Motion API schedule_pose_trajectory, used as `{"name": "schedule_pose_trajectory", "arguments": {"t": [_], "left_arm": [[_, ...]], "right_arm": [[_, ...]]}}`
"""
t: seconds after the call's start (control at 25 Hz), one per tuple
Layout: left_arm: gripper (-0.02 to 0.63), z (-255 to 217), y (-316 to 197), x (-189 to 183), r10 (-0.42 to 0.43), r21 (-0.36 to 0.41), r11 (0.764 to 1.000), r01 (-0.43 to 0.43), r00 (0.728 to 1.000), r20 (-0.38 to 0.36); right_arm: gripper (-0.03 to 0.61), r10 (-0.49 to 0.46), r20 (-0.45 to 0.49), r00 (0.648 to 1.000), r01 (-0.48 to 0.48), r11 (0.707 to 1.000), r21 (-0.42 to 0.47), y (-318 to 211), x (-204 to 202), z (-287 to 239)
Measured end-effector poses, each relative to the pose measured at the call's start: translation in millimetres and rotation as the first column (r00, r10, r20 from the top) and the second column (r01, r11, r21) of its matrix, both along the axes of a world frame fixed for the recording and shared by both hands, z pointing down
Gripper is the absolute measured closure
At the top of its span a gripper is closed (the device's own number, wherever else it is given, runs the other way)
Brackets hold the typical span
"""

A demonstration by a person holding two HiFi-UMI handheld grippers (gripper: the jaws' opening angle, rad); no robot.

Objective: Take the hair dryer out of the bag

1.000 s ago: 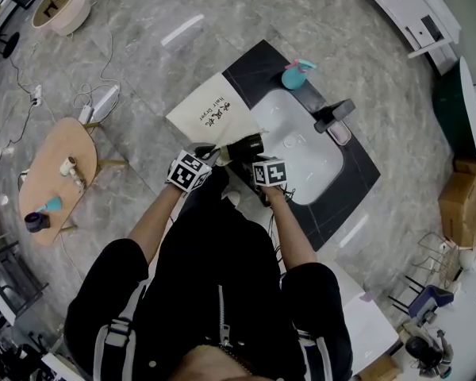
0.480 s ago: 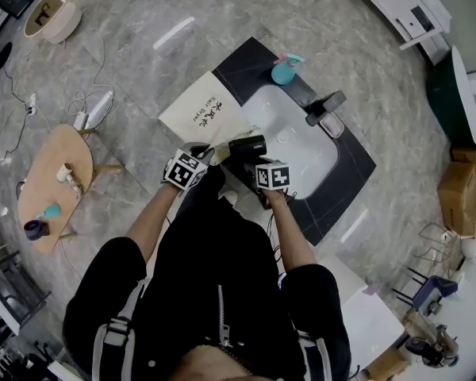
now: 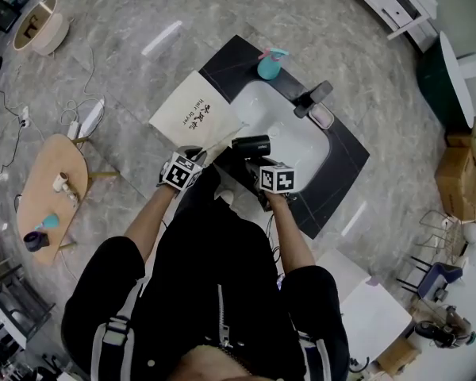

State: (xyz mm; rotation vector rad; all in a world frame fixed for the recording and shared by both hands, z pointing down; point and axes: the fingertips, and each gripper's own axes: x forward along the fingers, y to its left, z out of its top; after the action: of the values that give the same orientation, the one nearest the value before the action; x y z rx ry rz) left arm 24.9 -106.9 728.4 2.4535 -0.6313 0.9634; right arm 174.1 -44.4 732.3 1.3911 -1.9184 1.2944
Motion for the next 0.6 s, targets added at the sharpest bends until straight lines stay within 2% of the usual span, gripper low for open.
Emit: {"name": "schedule_pose_trajectory", "arguments": {"t": [0.6], "left_arm": [[0.561, 39.4, 12.5, 4.9, 0.025, -0.038, 0.999, -0.023, 0.998, 0.06]], "right_arm": [[0.383, 0.123, 0.048, 0.991, -0.126, 0.99, 0.07, 21.9, 30.0, -17.8]]}}
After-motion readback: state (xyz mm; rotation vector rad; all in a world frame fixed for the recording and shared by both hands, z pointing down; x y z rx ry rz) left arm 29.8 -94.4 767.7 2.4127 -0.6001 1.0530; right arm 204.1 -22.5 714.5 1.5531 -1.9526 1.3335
